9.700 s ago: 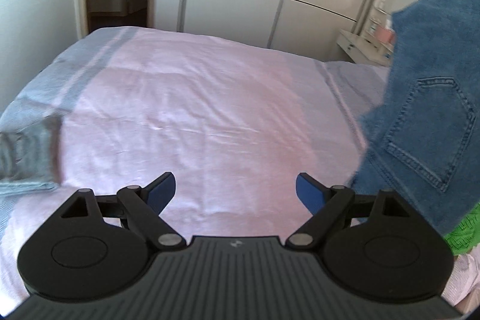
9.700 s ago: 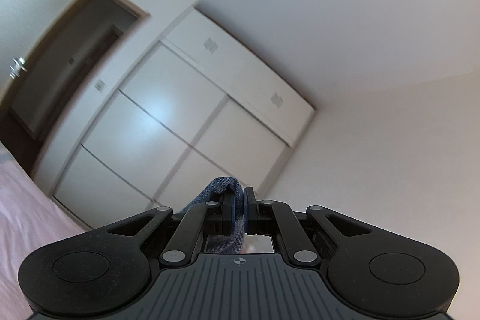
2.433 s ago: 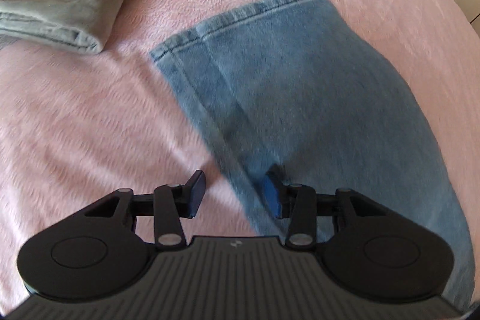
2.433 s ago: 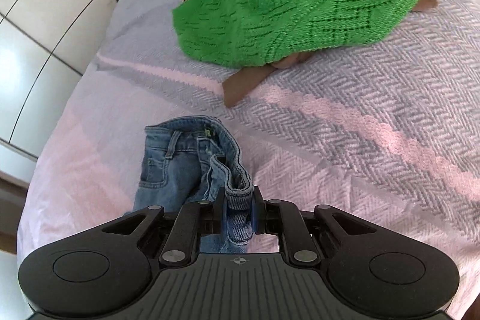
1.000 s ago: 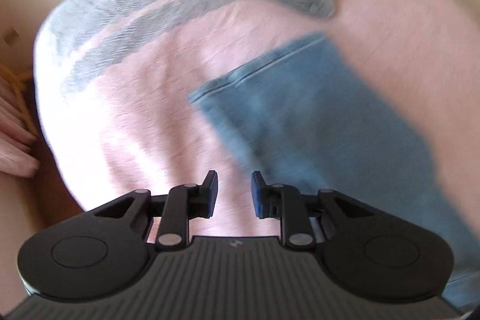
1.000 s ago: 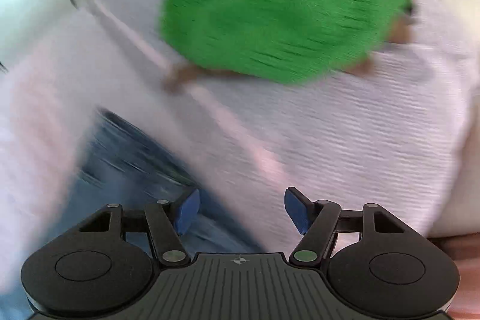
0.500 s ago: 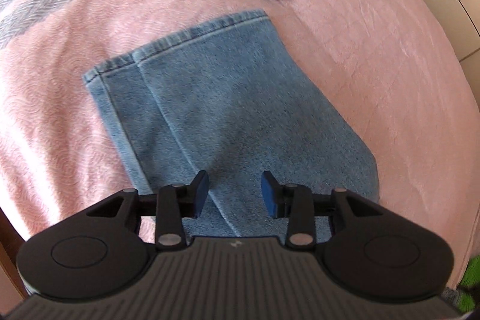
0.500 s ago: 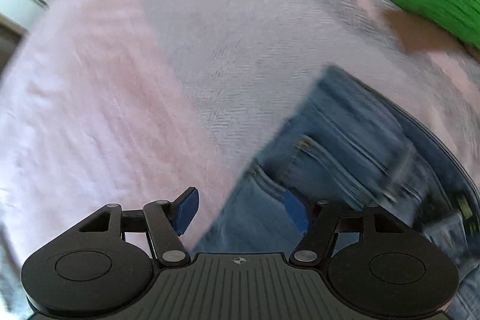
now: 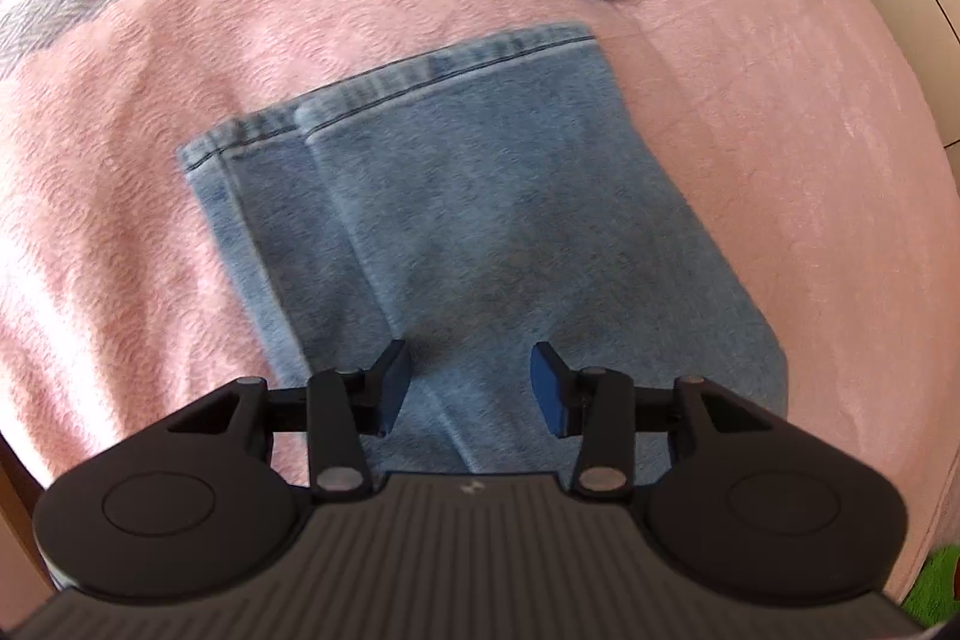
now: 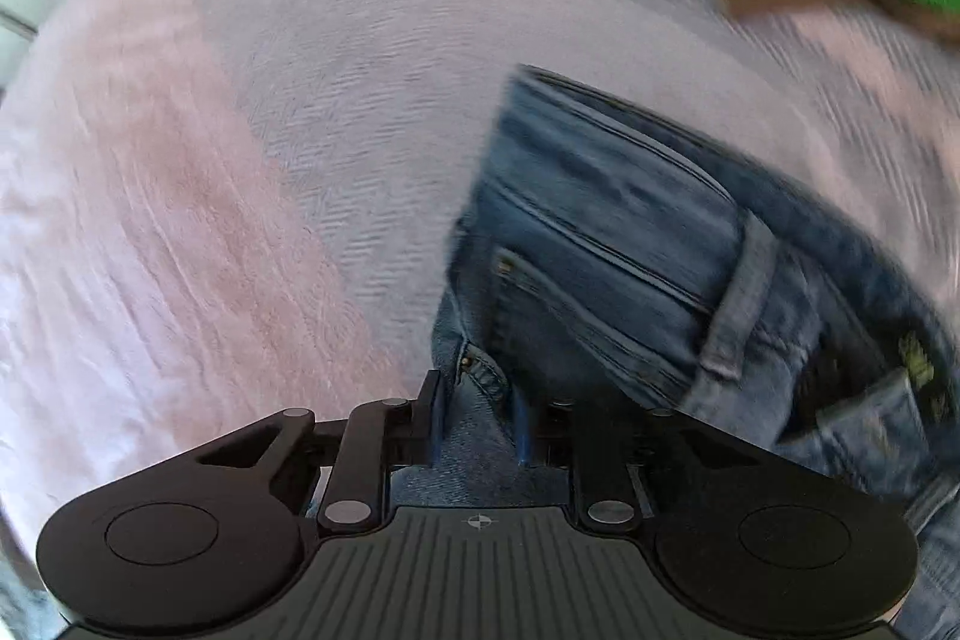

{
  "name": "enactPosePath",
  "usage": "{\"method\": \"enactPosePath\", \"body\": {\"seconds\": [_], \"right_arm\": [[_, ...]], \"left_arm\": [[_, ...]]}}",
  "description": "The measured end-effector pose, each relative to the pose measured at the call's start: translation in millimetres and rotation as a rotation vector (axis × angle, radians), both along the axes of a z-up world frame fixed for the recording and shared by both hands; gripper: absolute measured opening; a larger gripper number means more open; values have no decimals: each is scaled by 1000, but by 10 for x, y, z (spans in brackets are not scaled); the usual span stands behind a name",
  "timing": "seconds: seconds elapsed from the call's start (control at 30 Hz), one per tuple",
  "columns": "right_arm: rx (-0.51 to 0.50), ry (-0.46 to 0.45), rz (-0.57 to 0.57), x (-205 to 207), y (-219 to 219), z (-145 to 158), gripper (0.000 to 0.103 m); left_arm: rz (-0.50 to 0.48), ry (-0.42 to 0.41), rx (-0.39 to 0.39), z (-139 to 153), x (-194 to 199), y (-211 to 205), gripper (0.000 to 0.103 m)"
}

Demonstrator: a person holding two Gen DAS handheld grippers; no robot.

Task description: Fold clothes

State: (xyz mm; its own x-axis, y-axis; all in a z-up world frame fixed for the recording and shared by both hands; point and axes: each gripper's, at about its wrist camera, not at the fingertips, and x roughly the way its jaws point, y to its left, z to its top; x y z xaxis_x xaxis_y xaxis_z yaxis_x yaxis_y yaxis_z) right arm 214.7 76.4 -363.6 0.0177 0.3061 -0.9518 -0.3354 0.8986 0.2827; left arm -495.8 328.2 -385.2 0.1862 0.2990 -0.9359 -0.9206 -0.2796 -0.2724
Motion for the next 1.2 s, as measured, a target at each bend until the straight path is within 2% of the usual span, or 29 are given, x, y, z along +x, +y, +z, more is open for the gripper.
{"method": "enactPosePath", "body": {"seconds": [0.13,0.2,0.23,0.27,0.37,0.47,0.53,0.6,0.7,0.73,0.77,0.8,0.83,0.9,0.97,1.03,1.07,1.1,1.17,1.2], "right_arm": [[35,3,-18,-1,-44,-32,21],[54,1,-25,-2,-78,-44,21],[67,-3,-26,-4,-102,-26,21],[83,-9,-28,-9,-128,6,17],[161,-41,-28,4,-227,205,14],[259,-90,-7,74,-284,594,13],[309,-124,1,176,-281,810,13],[364,-141,-36,407,-185,907,13],[492,-158,-120,773,-4,885,15],[513,-180,-159,862,35,874,16],[521,-211,-203,932,60,865,40],[529,-242,-248,1003,85,855,81],[537,-270,-264,1015,69,872,89],[531,-308,-244,961,-80,884,89],[477,-309,-183,880,-372,789,89],[424,-309,-122,799,-663,693,88],[397,-309,-92,758,-809,645,86],[371,-308,-62,717,-955,597,78],[319,-265,-51,646,-1323,456,69],[295,-245,-49,617,-1499,395,69]], "left_arm": [[19,4,-7,-71,-26,-40,39],[24,12,1,-102,-10,-34,33],[21,22,17,-99,17,-19,11],[19,41,35,-78,43,-3,2],[23,31,97,106,71,-23,1],[3,18,210,514,168,24,0],[-35,5,286,781,310,201,0],[-104,-10,362,975,659,586,0],[-219,-33,478,1243,1256,1232,1],[-235,-15,508,1284,1459,1426,3],[-235,22,533,1293,1664,1604,4],[-236,60,539,1268,1838,1742,5],[-238,100,531,1219,1991,1852,8],[-252,123,489,1079,2128,1869,13],[-284,106,428,859,2106,1679,17],[-300,96,340,597,1987,1400,17],[-294,89,292,480,1893,1238,16],[-287,81,243,362,1798,1076,16],[-268,62,171,205,1625,746,16],[-255,58,144,161,1537,575,16]]}}
